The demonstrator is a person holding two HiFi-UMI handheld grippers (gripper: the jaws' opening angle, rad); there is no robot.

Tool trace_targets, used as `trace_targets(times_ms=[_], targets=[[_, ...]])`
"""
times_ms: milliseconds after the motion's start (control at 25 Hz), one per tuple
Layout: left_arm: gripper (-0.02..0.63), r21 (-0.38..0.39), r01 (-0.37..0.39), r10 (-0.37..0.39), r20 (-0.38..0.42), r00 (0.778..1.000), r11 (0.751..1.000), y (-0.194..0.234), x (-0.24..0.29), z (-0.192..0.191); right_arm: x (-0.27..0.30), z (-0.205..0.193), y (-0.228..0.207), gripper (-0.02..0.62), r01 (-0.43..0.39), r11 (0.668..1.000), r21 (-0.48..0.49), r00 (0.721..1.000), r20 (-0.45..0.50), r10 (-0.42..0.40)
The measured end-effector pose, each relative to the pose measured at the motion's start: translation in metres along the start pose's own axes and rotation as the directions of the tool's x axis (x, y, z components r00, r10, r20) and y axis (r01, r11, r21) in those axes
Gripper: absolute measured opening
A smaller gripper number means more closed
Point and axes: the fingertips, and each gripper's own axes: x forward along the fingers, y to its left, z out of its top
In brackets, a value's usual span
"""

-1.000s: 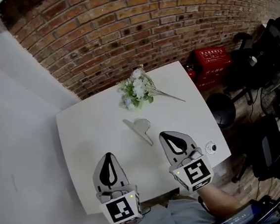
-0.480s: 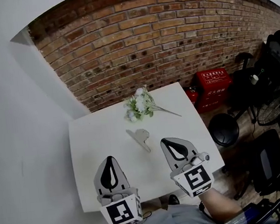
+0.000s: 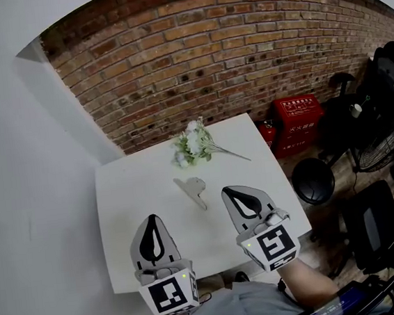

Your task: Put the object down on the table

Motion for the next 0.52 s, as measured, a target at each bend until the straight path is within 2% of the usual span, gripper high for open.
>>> trace_targets(times_ms=[520], targets=[[0.009, 0.001, 0.028, -0.028, -0.012, 1.000, 1.000, -0.006, 0.010, -0.010, 0.007, -0.010, -0.004, 0.005, 0.011, 1.000, -0.009, 1.000, -0.007, -0.011]])
